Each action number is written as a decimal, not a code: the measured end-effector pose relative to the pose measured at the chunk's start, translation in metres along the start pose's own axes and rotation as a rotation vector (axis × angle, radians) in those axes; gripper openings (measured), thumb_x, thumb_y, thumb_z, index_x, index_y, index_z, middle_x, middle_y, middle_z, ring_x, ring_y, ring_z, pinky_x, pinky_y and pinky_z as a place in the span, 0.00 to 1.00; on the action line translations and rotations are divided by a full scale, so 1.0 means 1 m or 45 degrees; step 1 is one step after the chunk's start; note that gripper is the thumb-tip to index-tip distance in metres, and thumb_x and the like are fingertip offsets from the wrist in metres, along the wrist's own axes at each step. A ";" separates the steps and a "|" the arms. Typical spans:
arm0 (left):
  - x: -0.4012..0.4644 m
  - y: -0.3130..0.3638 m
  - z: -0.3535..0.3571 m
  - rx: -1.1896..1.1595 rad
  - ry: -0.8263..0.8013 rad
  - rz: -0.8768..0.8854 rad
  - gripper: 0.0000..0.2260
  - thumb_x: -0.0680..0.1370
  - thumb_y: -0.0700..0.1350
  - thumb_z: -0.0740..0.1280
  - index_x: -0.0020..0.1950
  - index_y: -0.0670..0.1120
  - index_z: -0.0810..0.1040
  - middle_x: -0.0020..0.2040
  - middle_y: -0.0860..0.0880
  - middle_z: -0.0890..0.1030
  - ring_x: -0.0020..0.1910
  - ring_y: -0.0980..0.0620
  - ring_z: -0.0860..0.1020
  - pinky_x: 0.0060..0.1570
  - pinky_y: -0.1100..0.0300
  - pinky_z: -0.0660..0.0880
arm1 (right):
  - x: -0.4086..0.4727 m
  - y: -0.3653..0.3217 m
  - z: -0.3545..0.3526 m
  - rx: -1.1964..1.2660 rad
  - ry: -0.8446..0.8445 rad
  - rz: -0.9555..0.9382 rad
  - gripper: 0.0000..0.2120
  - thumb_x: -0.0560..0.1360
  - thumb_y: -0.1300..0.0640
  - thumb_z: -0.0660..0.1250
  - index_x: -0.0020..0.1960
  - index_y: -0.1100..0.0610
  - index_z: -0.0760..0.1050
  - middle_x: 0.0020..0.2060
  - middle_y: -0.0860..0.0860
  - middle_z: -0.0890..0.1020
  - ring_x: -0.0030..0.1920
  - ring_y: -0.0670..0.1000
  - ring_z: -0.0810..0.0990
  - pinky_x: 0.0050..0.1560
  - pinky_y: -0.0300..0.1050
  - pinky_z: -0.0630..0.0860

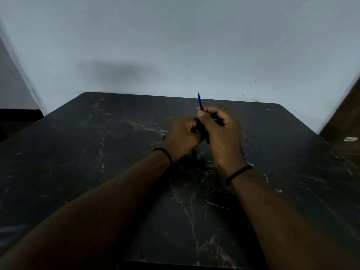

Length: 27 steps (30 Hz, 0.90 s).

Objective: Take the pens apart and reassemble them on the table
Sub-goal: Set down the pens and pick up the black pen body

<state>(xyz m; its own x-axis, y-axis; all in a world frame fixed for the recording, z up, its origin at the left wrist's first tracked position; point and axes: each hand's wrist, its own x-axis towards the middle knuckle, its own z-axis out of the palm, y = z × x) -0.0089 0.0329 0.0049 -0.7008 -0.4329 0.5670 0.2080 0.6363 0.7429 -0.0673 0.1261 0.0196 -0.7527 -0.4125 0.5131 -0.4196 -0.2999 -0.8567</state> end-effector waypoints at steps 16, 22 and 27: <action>-0.001 -0.002 0.005 0.108 -0.106 -0.265 0.10 0.74 0.46 0.73 0.54 0.45 0.83 0.48 0.46 0.86 0.47 0.51 0.84 0.54 0.54 0.80 | 0.028 -0.012 -0.044 -0.304 0.386 -0.195 0.02 0.76 0.55 0.72 0.47 0.51 0.79 0.39 0.43 0.81 0.41 0.43 0.80 0.45 0.41 0.80; 0.000 0.002 0.005 0.011 -0.145 -0.293 0.09 0.74 0.46 0.74 0.53 0.51 0.80 0.50 0.49 0.85 0.51 0.55 0.83 0.57 0.57 0.78 | 0.044 0.032 -0.111 -0.928 0.169 0.360 0.11 0.74 0.48 0.73 0.42 0.56 0.78 0.35 0.53 0.82 0.40 0.55 0.82 0.44 0.47 0.77; 0.002 -0.004 0.006 0.020 -0.131 -0.284 0.07 0.74 0.46 0.74 0.50 0.52 0.80 0.50 0.49 0.85 0.50 0.54 0.83 0.58 0.51 0.79 | 0.037 0.039 -0.121 -1.160 -0.047 0.449 0.14 0.76 0.54 0.70 0.34 0.59 0.77 0.33 0.57 0.81 0.34 0.54 0.78 0.39 0.47 0.75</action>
<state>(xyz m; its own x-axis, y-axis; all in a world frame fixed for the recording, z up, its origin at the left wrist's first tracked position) -0.0148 0.0338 0.0009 -0.7940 -0.4970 0.3500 0.0305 0.5424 0.8395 -0.1733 0.2032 -0.0015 -0.9004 -0.3823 0.2075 -0.4163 0.6191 -0.6659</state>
